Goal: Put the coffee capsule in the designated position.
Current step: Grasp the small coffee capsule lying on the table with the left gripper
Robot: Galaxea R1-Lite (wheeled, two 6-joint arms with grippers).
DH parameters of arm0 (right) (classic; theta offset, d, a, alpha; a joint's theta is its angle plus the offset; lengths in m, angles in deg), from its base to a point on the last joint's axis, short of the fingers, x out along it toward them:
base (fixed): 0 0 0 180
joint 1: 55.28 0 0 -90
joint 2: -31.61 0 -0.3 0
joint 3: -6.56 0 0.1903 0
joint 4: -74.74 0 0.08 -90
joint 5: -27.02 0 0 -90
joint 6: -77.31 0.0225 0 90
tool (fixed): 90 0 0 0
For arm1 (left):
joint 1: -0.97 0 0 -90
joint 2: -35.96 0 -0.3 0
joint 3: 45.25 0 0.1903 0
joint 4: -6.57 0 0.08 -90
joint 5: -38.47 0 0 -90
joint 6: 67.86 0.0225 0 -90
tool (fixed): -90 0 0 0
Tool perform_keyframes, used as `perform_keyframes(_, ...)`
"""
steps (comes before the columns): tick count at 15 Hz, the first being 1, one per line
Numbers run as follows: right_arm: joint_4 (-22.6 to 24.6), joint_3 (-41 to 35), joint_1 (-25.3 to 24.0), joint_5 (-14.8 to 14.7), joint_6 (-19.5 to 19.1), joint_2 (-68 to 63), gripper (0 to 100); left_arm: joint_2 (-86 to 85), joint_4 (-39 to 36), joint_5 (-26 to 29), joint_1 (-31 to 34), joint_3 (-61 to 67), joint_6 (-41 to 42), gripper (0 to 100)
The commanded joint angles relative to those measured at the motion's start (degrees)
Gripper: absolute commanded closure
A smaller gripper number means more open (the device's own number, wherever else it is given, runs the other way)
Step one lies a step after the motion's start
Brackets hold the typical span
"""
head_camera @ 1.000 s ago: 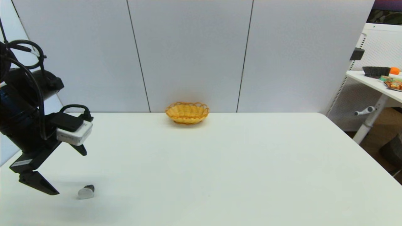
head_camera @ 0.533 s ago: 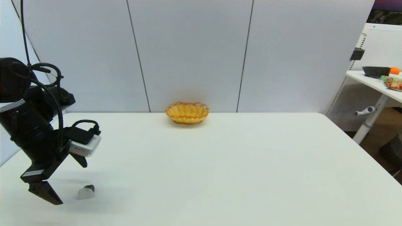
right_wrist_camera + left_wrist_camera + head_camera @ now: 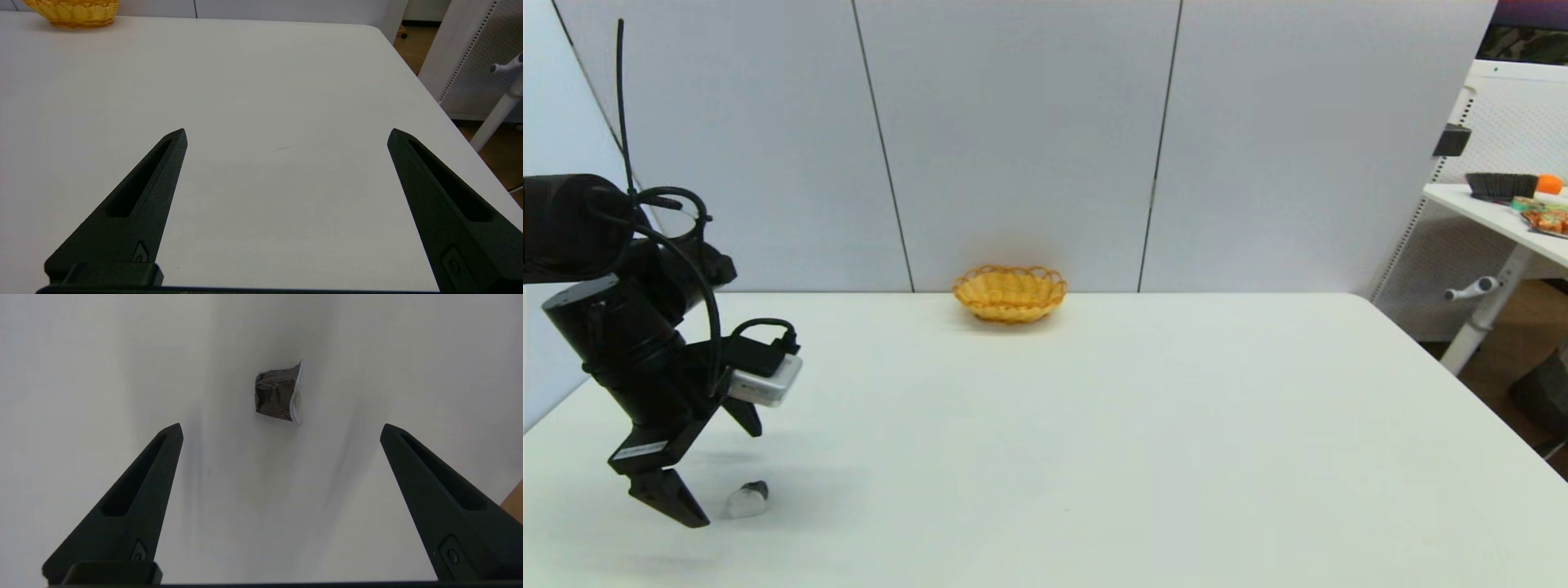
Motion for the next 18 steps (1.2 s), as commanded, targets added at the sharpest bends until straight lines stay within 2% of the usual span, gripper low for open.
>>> perform_keyframes(1, 0.0, 0.0, 0.0, 0.0, -0.1, -0.1, 0, 0.2, 0.3, 0.0, 0.0, 0.7, -0.3, 0)
perform_keyframes(6, 0.0, 0.0, 0.0, 0.0, -0.1, -0.1, 0, 0.7, -8.4, 0.8, 0.0, 6.1, -0.5, 0)
perform_keyframes(18, 0.0, 0.0, 0.0, 0.0, -0.1, -0.1, 0, 2.8, -10.3, 0.7, 0.0, 6.4, -0.3, 0)
